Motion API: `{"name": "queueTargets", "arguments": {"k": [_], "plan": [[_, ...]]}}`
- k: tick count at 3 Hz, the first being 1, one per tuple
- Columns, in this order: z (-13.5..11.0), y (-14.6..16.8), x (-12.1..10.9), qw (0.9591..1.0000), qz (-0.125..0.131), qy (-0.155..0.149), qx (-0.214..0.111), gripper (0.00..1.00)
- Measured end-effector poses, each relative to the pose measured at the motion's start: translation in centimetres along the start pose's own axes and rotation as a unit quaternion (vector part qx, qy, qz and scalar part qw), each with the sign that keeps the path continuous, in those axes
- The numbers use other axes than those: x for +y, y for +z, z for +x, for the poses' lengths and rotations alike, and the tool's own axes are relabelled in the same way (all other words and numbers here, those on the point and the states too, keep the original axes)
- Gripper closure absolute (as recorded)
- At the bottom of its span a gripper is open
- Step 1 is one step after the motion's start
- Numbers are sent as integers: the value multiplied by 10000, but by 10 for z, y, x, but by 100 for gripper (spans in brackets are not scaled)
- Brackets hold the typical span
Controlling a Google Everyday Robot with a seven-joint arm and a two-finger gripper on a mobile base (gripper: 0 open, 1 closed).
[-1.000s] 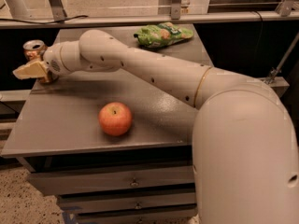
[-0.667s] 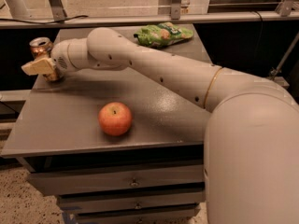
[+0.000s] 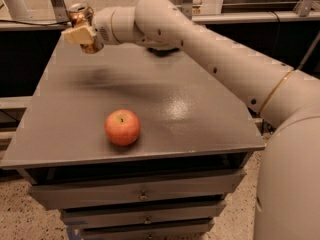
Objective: Pick orange can
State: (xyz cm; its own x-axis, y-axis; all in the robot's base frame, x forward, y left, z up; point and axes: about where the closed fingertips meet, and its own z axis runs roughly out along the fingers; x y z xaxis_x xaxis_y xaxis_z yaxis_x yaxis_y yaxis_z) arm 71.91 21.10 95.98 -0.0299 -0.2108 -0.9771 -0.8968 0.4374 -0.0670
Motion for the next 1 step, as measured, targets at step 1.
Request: {"name": "queueTargets", "arguments": {"k": [1], "plan": [[-6, -5, -6, 10000, 52, -11, -49, 100]]}}
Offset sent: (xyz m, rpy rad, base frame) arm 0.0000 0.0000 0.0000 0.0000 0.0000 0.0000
